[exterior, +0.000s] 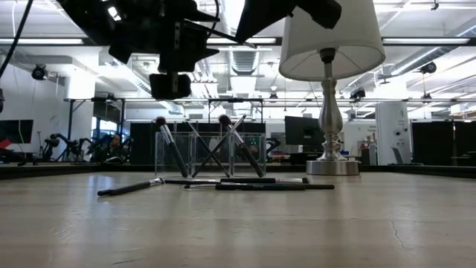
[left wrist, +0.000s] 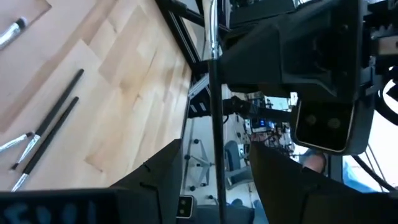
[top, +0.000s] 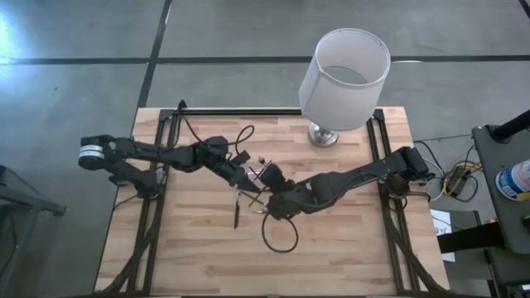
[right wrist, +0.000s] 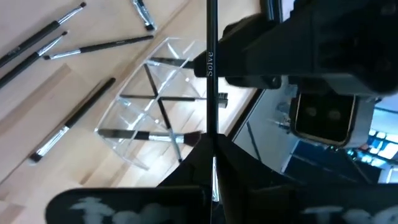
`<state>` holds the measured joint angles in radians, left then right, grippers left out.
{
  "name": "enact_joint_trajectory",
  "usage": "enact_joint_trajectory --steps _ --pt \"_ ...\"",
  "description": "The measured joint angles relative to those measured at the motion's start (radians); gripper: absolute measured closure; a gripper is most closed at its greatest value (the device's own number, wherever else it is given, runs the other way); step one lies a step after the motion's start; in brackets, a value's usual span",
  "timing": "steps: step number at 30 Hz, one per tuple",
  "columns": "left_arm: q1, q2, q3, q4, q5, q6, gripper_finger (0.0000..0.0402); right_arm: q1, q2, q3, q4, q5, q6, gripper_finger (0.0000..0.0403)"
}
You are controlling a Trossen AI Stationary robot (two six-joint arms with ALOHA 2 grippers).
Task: Put items in baskets/containers
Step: Put the eyeshadow brush into the transparent organizer
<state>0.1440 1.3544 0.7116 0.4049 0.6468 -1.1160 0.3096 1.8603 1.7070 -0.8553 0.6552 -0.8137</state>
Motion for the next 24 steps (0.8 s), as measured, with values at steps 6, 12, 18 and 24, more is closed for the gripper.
enact_joint_trajectory --steps 6,12,18,24 --pt "0.000 0.000 0.000 0.018 0.002 -0.016 0.0224 -0.004 0.002 -0.003 0.085 0.046 -0.088 0.0394" --pt "0.000 0.000 0.000 0.022 0.027 -0.021 0.0256 -0.017 0.003 -0.010 0.080 0.053 -0.092 0.0394" --pt "0.001 0.000 0.000 0.022 0.027 -0.013 0.0312 -0.015 0.003 -0.016 0.076 0.052 -0.080 0.0394" --pt "0.001 0.000 0.000 0.021 0.026 0.024 0.0359 -0.019 0.003 -0.016 0.076 0.052 -0.070 0.0394"
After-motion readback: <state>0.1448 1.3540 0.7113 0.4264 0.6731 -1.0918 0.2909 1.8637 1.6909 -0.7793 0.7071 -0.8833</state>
